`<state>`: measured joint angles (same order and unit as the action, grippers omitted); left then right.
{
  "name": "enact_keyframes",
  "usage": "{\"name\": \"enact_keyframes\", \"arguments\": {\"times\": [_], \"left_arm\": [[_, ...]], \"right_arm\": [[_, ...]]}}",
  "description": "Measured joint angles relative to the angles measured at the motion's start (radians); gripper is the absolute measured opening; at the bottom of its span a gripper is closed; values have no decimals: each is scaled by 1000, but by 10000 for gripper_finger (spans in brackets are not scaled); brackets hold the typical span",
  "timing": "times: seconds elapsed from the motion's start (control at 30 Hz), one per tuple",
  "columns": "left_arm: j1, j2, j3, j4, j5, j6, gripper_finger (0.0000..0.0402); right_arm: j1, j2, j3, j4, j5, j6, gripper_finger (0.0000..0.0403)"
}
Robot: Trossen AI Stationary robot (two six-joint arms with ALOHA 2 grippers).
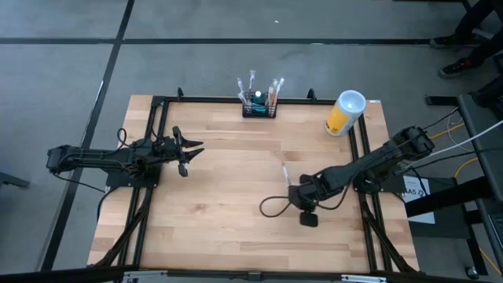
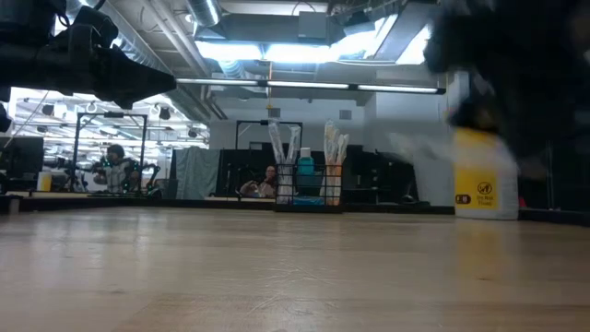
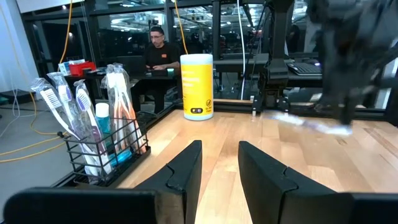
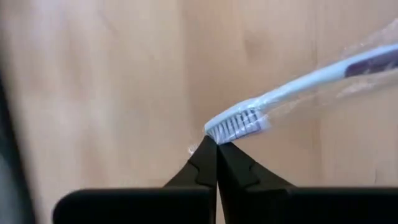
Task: Pick & Place toothbrushing station
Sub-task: Put the violet toothbrush into the black wire organizer bin
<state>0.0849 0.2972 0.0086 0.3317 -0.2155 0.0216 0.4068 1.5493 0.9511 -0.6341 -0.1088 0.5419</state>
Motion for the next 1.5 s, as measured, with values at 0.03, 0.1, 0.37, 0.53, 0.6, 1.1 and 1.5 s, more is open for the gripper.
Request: {"name": "enact_keyframes", "arguments": {"times": [0.03,0.1,0.37,0.53,0.6,1.1,1.5], "left_arm": [[0,0,0,0,0,0,100],[0,0,0,0,0,0,100],[0,0,0,0,0,0,100],[0,0,0,0,0,0,100],[0,0,0,0,0,0,100],[0,0,0,0,0,0,100],[0,0,0,0,0,0,100]], "right_arm": [[-5,-4,46,1,11,0,2],[-20,-6,146,23,47,3,2],[-185,-8,332,534,80,130,1],[-327,19,295,878,-8,214,1],[-384,34,272,986,-38,238,1],[-633,301,155,1903,68,705,0],[-663,440,155,2092,335,874,0]]}}
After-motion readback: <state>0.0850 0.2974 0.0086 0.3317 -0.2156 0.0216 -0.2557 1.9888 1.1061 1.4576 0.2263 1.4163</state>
